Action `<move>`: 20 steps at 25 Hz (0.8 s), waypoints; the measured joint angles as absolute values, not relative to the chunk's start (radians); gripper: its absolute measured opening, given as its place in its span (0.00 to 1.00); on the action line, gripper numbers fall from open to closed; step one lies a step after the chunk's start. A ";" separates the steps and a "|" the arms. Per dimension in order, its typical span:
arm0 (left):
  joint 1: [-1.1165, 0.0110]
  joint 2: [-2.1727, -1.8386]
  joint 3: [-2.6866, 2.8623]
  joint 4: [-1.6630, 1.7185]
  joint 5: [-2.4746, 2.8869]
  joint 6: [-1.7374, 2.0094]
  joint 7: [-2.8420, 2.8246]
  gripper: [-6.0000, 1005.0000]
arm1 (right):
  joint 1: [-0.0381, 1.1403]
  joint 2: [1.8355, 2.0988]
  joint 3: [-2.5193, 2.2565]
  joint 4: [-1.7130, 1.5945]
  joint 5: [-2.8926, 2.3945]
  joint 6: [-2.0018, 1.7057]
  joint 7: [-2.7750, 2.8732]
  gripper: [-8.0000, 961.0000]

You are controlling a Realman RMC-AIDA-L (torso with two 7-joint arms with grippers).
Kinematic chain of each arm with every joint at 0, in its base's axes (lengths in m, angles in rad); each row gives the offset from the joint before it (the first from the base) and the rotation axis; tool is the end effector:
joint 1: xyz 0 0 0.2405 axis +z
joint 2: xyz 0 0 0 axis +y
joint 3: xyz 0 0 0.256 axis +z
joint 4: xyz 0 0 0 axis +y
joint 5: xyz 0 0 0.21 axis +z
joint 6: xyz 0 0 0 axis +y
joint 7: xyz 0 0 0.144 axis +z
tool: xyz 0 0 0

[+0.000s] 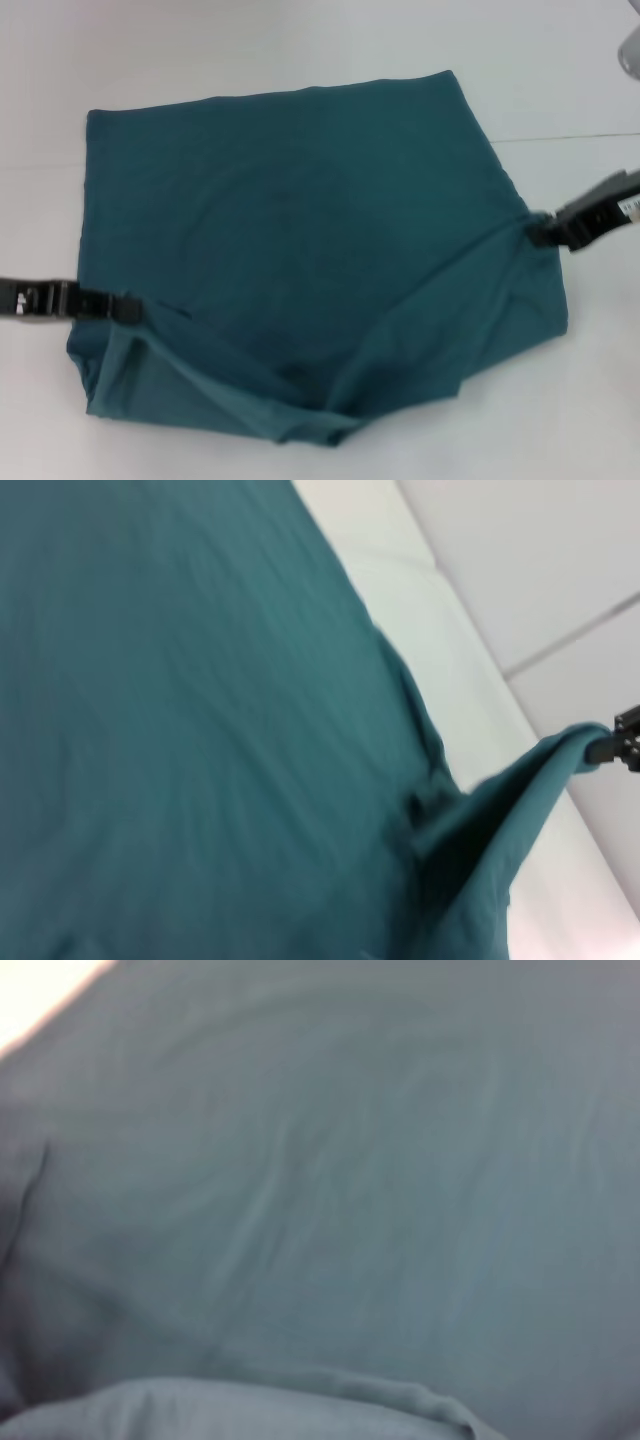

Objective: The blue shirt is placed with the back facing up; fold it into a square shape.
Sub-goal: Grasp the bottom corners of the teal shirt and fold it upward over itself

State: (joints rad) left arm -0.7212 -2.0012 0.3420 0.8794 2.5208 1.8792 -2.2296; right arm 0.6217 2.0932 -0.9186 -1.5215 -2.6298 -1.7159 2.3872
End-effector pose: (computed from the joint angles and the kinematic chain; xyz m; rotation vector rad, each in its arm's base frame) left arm -0.2519 0.3470 0.0780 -2.5650 -1.6155 -0.4108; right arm 0.1875 0.3652 0.0943 -2.4392 0.9506 -0.2064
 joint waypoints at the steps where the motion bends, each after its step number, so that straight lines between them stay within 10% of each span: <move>1: -0.718 -2.002 0.341 0.882 2.506 1.853 -2.227 0.09 | 0.620 2.093 -0.918 -1.519 -2.617 -1.686 2.388 0.05; 20: -0.715 -2.006 0.359 0.865 2.452 1.480 -2.198 0.09 | 0.607 2.092 -0.893 -1.282 -2.552 -1.243 2.426 0.05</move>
State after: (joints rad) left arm -0.7152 -2.0062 0.3591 0.8652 2.4522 1.4802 -2.1976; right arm 0.6074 2.0916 -0.8933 -1.2816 -2.5523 -1.2426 2.4262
